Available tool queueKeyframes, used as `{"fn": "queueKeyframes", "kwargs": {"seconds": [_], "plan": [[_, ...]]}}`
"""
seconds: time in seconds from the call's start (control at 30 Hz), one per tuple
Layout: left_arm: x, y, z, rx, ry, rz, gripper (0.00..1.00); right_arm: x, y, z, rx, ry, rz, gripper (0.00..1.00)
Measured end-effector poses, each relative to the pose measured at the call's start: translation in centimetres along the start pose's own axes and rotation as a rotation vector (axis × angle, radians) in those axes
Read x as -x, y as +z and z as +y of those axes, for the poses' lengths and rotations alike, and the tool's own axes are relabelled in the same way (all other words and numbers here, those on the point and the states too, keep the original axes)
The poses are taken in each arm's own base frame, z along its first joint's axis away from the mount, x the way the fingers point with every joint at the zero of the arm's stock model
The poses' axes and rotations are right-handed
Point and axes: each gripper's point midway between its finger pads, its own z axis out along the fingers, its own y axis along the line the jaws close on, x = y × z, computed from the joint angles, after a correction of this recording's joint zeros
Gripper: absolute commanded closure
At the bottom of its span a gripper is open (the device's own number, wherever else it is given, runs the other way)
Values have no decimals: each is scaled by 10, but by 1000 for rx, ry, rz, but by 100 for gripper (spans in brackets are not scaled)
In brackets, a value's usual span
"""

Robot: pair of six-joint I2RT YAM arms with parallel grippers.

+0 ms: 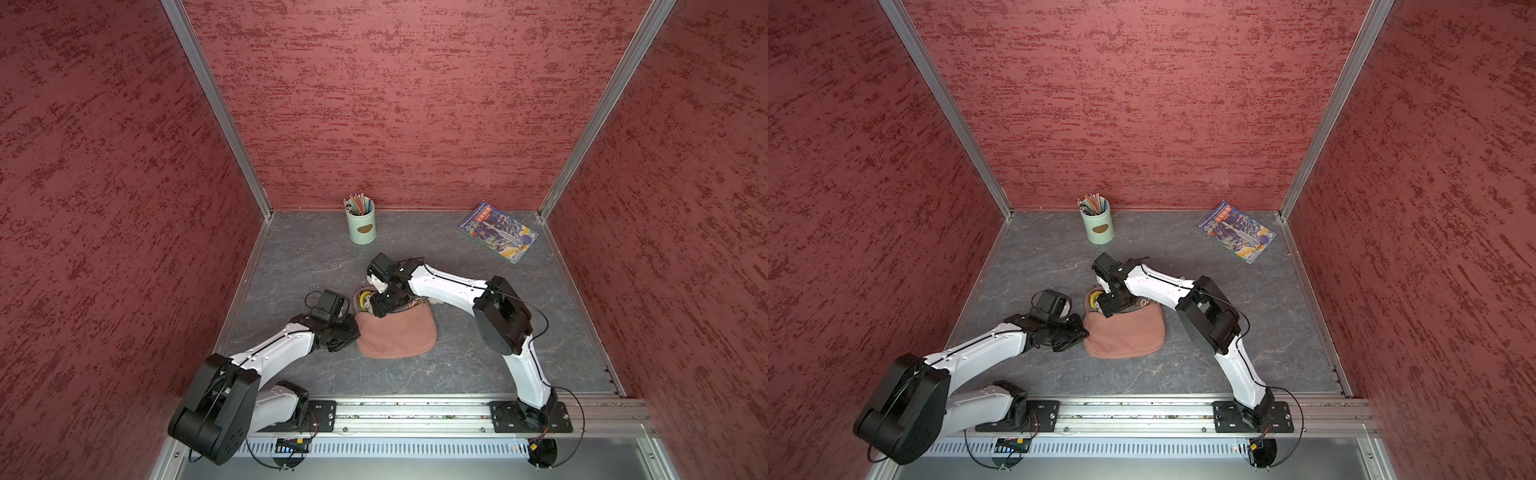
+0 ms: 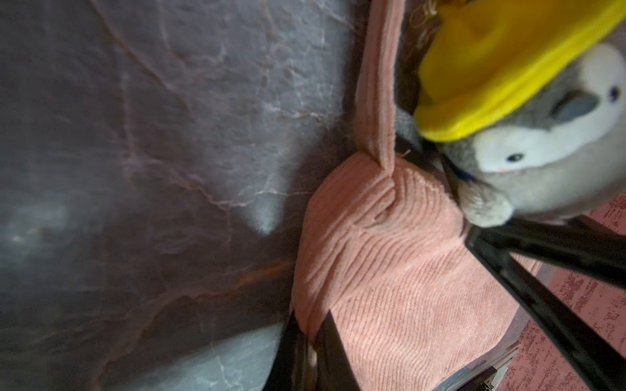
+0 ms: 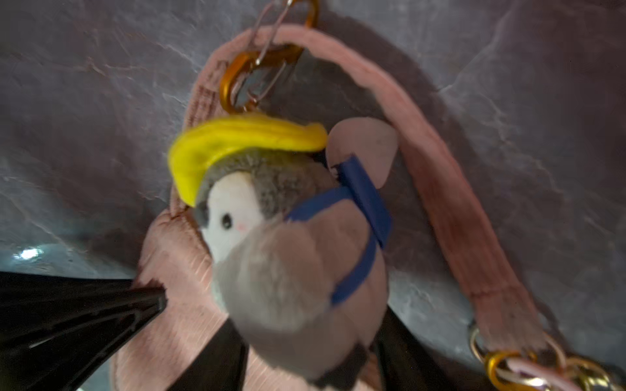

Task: Remove the decoration from the bag
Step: Pick up the bag from the center of the board.

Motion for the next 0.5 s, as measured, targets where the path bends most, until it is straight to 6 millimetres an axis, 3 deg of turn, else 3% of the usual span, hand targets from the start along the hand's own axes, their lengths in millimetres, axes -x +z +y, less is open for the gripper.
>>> {"fn": "queueKeyframes", "kwargs": {"seconds": [0.1, 0.23, 0.5], "plan": [[0, 0, 0, 0, 1, -1, 100, 7, 1, 2, 9, 3, -15, 85], [1, 0, 1, 5, 2, -5, 100, 15, -18, 6, 34, 21, -45, 100], [4, -3, 6, 30, 4, -30, 100, 14, -95, 26, 158, 60, -87, 100]]}}
